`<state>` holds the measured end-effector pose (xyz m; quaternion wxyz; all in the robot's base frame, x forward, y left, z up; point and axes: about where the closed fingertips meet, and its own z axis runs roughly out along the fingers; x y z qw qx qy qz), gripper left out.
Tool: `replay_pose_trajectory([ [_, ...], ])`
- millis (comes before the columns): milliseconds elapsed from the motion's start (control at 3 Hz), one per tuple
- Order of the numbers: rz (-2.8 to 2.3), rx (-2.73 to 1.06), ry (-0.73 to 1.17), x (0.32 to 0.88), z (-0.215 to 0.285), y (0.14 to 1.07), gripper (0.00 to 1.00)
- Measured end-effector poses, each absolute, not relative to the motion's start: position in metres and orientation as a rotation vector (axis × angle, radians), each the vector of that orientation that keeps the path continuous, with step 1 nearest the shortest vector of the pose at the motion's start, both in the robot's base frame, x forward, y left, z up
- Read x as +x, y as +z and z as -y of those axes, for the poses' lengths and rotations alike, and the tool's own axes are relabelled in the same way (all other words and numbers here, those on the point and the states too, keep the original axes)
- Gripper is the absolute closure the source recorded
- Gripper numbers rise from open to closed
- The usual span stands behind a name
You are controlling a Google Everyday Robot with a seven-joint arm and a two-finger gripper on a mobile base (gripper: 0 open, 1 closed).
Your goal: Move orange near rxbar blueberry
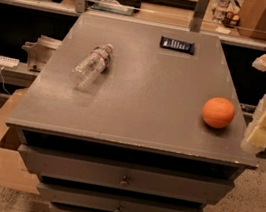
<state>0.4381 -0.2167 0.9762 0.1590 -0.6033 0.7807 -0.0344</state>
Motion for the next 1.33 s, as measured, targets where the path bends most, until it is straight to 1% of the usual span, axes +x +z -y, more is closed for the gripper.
replay_pose_trajectory([
  [333, -2.225, -1.722, -0.098, 0.439, 0.216, 0.977, 0.0],
  [667, -2.199, -1.681, -0.019, 0.458, 0.214, 0.965, 0.0],
  [1000, -2.17, -1.617, 0.104, 0.483, 0.21, 0.946, 0.0],
  [1333, -2.153, -1.548, 0.164, 0.502, 0.209, 0.932, 0.0],
])
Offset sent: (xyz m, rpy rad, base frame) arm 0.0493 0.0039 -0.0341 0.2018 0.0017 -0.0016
